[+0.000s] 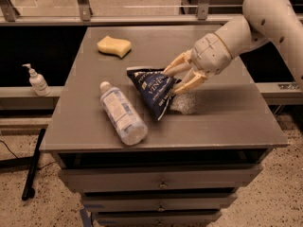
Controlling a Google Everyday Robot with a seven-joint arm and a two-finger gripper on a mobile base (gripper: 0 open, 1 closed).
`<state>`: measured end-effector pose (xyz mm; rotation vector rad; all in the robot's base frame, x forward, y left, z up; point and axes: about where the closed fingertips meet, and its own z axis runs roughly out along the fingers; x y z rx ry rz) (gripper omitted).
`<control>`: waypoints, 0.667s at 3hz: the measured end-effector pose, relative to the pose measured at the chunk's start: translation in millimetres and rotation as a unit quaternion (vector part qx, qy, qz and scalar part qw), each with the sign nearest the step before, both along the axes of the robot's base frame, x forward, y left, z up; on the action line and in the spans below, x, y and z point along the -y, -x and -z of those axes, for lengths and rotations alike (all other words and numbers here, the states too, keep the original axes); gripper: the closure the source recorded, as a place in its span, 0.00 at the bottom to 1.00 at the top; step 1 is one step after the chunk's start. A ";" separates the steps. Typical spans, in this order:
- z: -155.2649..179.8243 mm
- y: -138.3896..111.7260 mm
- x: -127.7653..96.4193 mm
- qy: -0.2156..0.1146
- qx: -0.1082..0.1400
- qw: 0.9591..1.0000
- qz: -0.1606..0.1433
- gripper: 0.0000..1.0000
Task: Move blue chip bag near blue plastic bottle
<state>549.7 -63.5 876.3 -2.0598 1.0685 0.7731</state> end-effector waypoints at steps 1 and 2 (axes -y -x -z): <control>1.8 2.0 0.0 0.003 0.000 1.000 -0.002 0.35; 3.0 4.6 -0.2 0.006 -0.001 1.000 -0.003 0.04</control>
Offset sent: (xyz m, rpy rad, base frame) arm -0.0159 -0.0093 -0.0028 -0.0347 0.0176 0.0317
